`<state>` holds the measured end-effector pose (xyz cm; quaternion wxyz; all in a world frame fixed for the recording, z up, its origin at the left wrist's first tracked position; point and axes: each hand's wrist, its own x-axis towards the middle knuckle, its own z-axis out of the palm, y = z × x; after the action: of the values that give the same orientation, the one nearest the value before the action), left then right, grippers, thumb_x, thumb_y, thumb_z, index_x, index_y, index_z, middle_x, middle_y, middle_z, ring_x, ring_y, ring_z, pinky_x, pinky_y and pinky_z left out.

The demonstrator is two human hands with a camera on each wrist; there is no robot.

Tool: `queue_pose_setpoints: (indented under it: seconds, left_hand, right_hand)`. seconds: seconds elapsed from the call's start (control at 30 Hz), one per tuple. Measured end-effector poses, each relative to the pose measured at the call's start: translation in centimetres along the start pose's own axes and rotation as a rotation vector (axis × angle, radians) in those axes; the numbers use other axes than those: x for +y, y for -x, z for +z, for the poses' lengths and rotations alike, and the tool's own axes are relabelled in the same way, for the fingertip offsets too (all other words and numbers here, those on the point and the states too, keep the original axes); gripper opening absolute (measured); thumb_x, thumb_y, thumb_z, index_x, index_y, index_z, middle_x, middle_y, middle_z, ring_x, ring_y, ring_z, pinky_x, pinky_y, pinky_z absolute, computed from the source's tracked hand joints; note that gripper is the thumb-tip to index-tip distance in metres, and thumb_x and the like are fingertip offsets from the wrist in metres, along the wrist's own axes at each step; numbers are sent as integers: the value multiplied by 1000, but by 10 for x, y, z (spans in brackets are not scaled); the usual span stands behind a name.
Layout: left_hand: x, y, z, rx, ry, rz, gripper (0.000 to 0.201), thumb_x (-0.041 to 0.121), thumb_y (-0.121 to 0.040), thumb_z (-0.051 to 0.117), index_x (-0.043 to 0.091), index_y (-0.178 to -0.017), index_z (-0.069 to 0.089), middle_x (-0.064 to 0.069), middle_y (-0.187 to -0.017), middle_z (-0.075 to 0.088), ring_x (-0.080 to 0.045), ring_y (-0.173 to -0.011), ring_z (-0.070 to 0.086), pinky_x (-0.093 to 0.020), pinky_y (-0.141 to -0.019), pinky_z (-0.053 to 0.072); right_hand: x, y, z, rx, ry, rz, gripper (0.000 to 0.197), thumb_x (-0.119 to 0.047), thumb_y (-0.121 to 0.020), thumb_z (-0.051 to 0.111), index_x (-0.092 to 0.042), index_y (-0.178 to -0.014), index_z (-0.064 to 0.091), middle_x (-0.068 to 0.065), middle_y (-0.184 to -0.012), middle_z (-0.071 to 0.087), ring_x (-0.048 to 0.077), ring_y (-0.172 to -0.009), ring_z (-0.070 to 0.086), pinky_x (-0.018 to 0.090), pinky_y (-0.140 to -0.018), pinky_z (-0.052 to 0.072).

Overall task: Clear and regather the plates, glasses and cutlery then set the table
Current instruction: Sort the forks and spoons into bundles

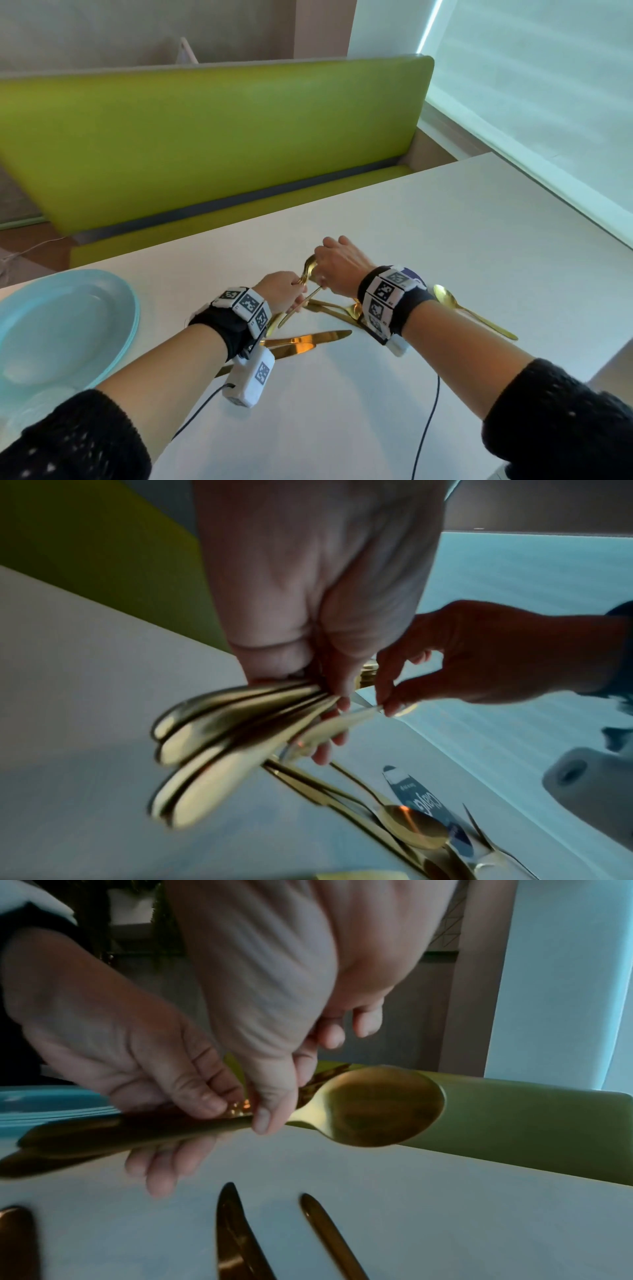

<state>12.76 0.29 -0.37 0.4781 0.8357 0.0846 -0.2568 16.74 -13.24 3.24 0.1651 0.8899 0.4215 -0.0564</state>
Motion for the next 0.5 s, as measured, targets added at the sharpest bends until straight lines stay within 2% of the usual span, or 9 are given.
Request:
queue_pose_setpoints:
  seconds: [0.07,0.13,0.23,0.3,0.37,0.5]
  left_hand:
    - [0,6,8,-51,45,4,21,13,-100,33,5,-93,51,-2,-76,59,-10,-60,54,-9,-48,45]
    - [0,11,12,-102,175,-17,20,9,-100,30,4,-96,49,-5,-77,57,-12,-60,52,-14,-50,45]
    - [-2,15,15,-133,231,-32,18,8,-98,35,5,-93,52,-7,-78,56,-13,-61,52,-16,-52,44]
    - [-7,17,16,-126,222,-26,15,9,-97,40,2,-100,53,-6,-79,56,-12,-61,53,-16,-53,45]
    - [-12,16,15,-115,229,-28,15,9,-97,42,1,-102,53,-6,-80,56,-13,-62,53,-17,-55,46]
    - [-16,15,8,-64,197,-48,17,9,-97,37,4,-96,53,-6,-78,54,-13,-63,50,-19,-57,43]
  right_hand:
    - [-5,-1,-3,-10,-6,-13,20,-24,-94,49,-26,-101,68,0,-110,57,21,-106,45,31,-82,35]
    - [-11,0,-3,-25,6,-37,23,-24,-95,48,-26,-102,69,0,-109,57,21,-106,45,30,-81,35]
    - [-18,1,0,-19,27,-68,23,-27,-95,48,-26,-104,70,-1,-107,57,21,-104,46,30,-79,36]
    - [-21,1,4,7,2,-67,22,-28,-94,49,-26,-103,70,-1,-105,58,21,-103,47,30,-79,36]
    - [-23,-1,9,84,-37,-54,18,-28,-91,55,-27,-97,72,-2,-99,61,20,-98,50,30,-76,37]
    - [-29,-2,20,237,-172,33,4,-22,-76,72,-23,-75,75,0,-79,67,23,-79,60,32,-67,42]
